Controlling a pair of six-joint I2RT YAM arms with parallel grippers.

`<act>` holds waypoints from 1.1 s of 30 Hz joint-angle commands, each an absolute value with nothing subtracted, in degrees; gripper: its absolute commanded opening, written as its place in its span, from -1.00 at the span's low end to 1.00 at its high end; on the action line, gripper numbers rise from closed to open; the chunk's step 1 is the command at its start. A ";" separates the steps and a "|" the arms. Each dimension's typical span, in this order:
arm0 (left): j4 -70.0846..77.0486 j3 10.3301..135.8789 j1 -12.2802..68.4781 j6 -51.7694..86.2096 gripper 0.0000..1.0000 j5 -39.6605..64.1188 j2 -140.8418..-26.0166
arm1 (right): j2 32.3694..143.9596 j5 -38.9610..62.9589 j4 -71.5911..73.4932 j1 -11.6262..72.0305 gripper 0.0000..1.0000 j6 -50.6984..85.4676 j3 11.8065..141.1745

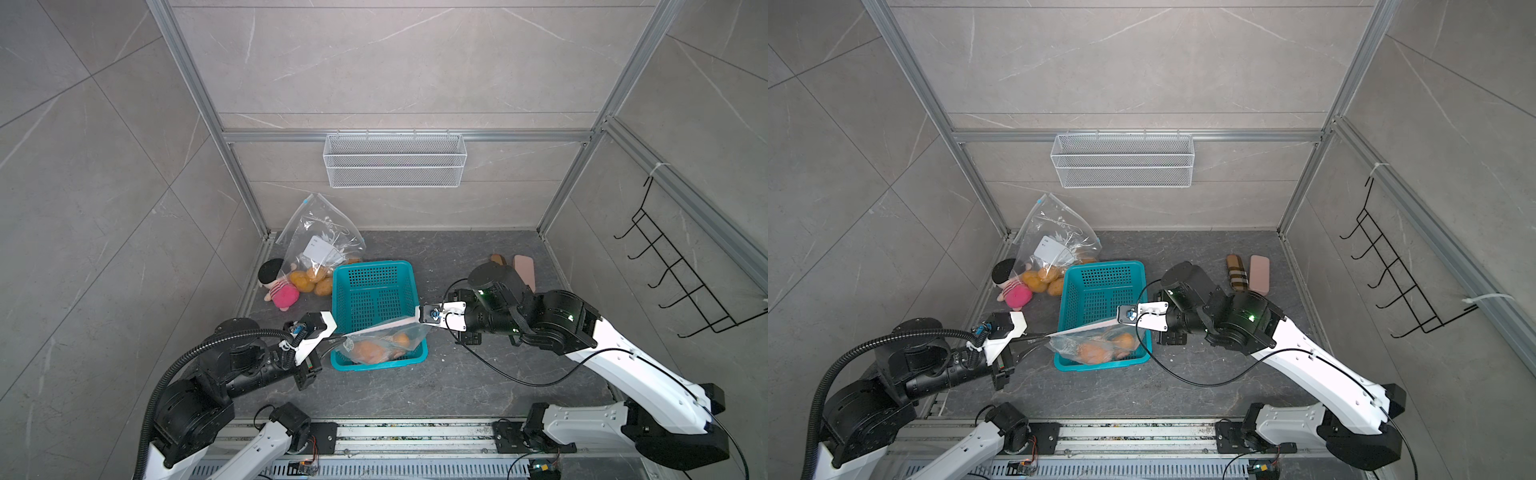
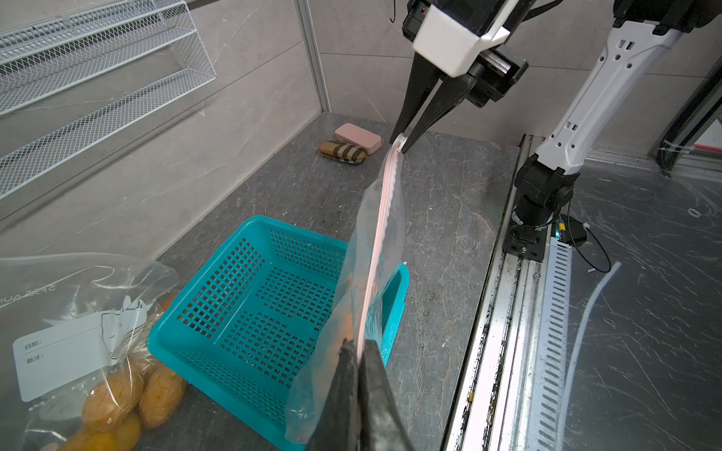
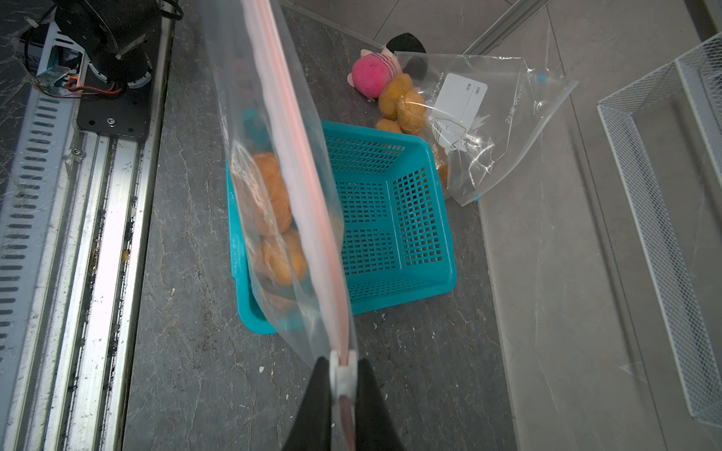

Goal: Put the potatoes into a zipper bag and zip it
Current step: Zip the zipper on the zipper food storage bag.

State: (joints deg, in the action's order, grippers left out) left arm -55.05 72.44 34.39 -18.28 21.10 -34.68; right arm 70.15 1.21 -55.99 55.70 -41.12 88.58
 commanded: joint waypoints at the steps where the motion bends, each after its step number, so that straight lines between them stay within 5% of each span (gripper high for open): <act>1: -54.04 73.56 34.27 -19.34 -1.00 20.83 -33.72 | 68.82 -2.24 -60.47 54.58 -0.92 -40.34 87.58; 33: -53.89 72.77 34.25 -17.82 -1.00 21.70 -35.37 | 68.62 3.54 -59.59 54.62 -0.93 -39.65 89.21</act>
